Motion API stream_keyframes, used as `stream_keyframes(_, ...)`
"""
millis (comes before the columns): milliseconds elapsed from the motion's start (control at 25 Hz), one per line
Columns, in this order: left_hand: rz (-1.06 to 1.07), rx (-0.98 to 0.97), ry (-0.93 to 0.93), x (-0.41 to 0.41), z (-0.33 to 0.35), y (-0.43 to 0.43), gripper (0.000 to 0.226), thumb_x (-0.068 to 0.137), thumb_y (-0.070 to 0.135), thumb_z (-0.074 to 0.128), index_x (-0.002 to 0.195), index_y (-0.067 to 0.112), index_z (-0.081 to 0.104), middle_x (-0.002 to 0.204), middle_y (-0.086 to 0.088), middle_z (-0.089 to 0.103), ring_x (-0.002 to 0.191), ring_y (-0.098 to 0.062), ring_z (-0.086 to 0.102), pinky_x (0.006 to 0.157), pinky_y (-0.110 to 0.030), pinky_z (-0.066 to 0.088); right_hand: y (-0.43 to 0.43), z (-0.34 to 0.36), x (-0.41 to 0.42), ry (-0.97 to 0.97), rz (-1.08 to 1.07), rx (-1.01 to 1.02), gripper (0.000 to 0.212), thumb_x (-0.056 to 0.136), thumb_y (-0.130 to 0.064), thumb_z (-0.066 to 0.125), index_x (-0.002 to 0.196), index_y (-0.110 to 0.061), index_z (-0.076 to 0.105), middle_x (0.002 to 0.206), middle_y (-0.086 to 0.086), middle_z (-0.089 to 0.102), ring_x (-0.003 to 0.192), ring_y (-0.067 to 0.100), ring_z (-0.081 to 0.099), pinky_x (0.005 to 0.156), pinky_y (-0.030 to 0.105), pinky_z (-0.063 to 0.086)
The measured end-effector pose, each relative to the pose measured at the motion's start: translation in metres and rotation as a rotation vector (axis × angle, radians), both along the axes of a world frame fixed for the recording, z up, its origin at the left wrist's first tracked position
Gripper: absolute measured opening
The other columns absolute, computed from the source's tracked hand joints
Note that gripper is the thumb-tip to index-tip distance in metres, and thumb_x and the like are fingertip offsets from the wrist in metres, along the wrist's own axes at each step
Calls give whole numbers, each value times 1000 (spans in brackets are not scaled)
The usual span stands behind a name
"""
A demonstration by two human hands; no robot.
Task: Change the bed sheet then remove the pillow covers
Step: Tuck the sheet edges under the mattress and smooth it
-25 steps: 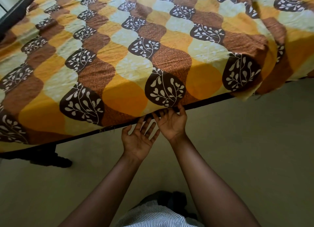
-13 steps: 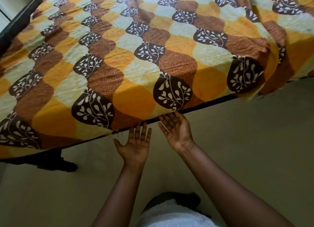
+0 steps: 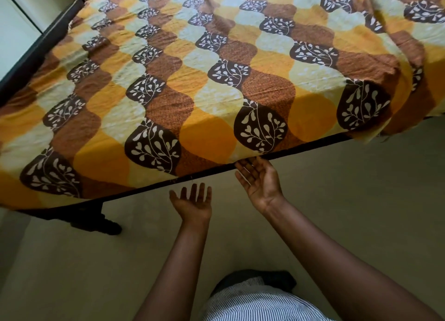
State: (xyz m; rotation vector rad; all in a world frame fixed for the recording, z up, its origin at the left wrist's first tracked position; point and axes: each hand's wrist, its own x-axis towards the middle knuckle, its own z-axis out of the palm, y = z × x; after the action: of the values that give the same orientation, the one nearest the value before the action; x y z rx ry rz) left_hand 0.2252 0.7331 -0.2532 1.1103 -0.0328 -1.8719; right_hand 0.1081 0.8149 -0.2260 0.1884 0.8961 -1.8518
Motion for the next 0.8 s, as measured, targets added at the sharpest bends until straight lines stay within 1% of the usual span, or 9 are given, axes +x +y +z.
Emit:
stream_keyframes(80, 57, -73, 66, 20, -2, -17, 66, 93, 59, 30, 144, 18, 27, 147, -12, 33, 130, -35, 38, 104, -49, 32, -4, -2, 16, -5, 45, 17, 35, 98, -28, 41, 126, -10, 53, 118, 10, 62, 109, 21, 59, 89, 32, 48)
stream_keyframes(120, 67, -104, 102, 25, -1, -27, 69, 92, 63, 26, 144, 18, 28, 147, -12, 34, 130, -34, 39, 105, -49, 32, -8, -3, 23, -12, 67, 22, 36, 98, -27, 41, 127, -10, 52, 119, 10, 61, 108, 21, 59, 89, 32, 48)
stream_keyframes(240, 52, -140, 174, 30, 7, -37, 76, 89, 68, 20, 137, 12, 38, 140, -14, 42, 126, -31, 44, 102, -48, 35, -18, -2, 36, -8, 92, 18, 37, 98, -28, 40, 128, -11, 51, 124, 11, 59, 112, 22, 58, 88, 32, 48)
stream_keyframes(360, 26, -134, 240, 33, 12, -32, 83, 87, 70, 18, 139, 8, 36, 141, -16, 42, 130, -31, 41, 104, -48, 32, -20, 0, 35, 2, 91, -16, 37, 98, -31, 39, 124, -10, 54, 125, 12, 59, 115, 23, 57, 93, 34, 47)
stream_keyframes(440, -33, -121, 226, 38, 15, -31, 88, 84, 74, 14, 138, 9, 39, 139, -15, 44, 130, -30, 40, 106, -49, 30, -20, 1, 34, 14, 98, -34, 37, 98, -31, 38, 121, -9, 56, 123, 13, 60, 114, 23, 58, 96, 34, 46)
stream_keyframes(520, -76, -108, 215, 40, 16, -30, 91, 81, 78, 11, 133, 10, 44, 134, -14, 47, 127, -30, 42, 104, -51, 30, -21, 3, 33, 32, 97, -41, 38, 97, -31, 38, 120, -7, 56, 123, 14, 61, 113, 24, 59, 96, 34, 46)
stream_keyframes(640, -22, -118, 326, 37, 12, -24, 93, 81, 79, 12, 134, 10, 43, 135, -16, 47, 125, -33, 44, 105, -53, 30, -22, 5, 31, 52, 94, -53, 41, 96, -33, 39, 121, -5, 55, 123, 16, 60, 113, 25, 59, 96, 34, 46)
stream_keyframes(720, 29, -136, 415, 33, 9, -23, 92, 81, 79, 15, 138, 10, 39, 138, -18, 45, 127, -35, 43, 106, -51, 31, -22, 6, 31, 60, 94, -62, 42, 96, -33, 38, 123, -4, 54, 124, 17, 59, 114, 26, 59, 96, 34, 46)
stream_keyframes(800, 52, -156, 462, 26, 11, -29, 91, 82, 78, 17, 137, 9, 39, 137, -18, 46, 127, -34, 43, 106, -49, 31, -22, 6, 32, 79, 97, -64, 43, 96, -33, 38, 124, -5, 53, 124, 17, 59, 114, 26, 59, 96, 34, 46)
